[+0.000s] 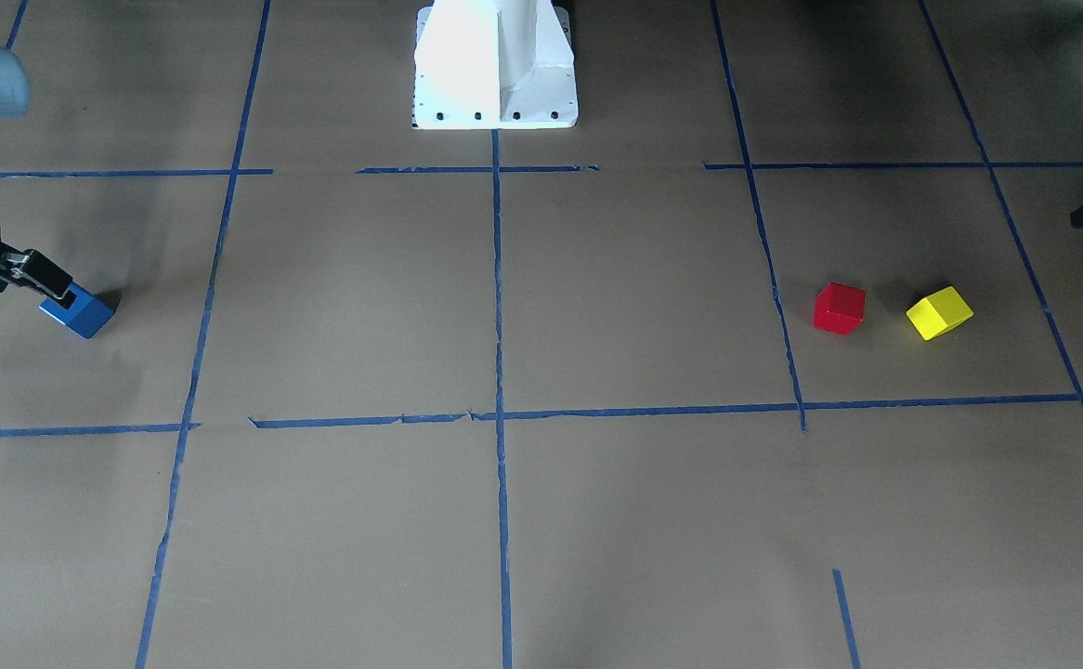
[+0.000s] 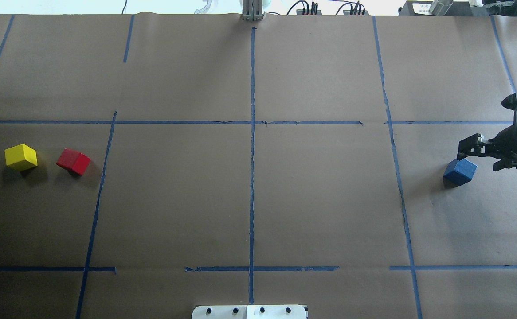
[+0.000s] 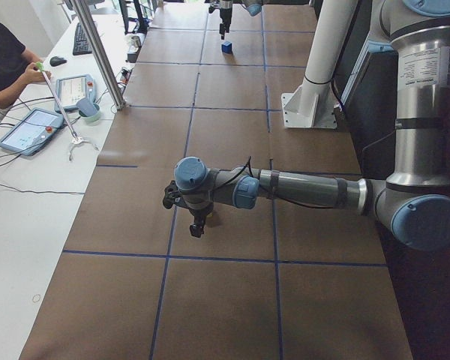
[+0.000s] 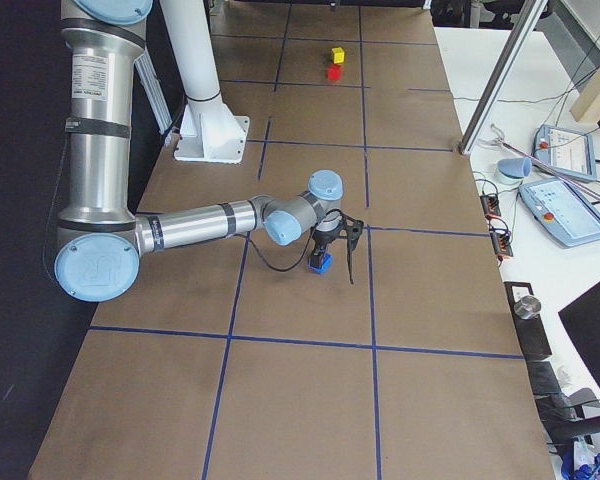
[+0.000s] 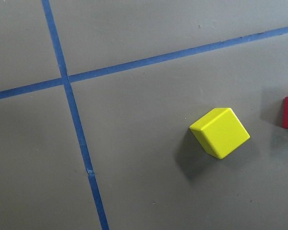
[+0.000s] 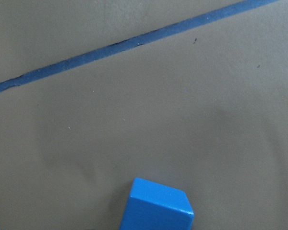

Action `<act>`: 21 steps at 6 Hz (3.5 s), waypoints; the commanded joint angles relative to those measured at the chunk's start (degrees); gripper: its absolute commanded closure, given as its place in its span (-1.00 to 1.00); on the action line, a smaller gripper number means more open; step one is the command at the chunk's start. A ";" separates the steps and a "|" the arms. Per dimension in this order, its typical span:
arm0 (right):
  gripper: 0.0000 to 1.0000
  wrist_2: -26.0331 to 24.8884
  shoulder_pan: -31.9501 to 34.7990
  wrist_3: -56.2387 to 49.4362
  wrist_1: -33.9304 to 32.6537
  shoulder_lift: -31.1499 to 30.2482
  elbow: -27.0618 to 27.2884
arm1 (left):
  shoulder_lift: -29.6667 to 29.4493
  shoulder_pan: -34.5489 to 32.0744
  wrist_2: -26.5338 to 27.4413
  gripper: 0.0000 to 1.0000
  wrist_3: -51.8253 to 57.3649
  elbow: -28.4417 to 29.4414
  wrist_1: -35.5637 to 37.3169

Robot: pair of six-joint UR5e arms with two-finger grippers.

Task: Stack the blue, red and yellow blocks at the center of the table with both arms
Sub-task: 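Lower the right gripper onto the blue cube and close it, then carry the blue cube with the right gripper to the table centre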

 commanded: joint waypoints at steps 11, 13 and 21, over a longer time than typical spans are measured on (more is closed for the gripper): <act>1.00 -7.31 -12.31 7.25 -1.57 14.05 6.71 | 1.84 -0.47 -1.54 -1.00 0.67 -0.41 -0.18; 1.00 -13.50 -24.17 7.51 -17.39 30.35 4.71 | 1.85 -0.38 -2.34 -1.00 0.58 0.55 -0.09; -0.99 -20.76 -30.82 13.31 -18.81 50.65 -16.75 | 2.02 -0.47 -2.43 -1.00 0.14 -0.58 -0.09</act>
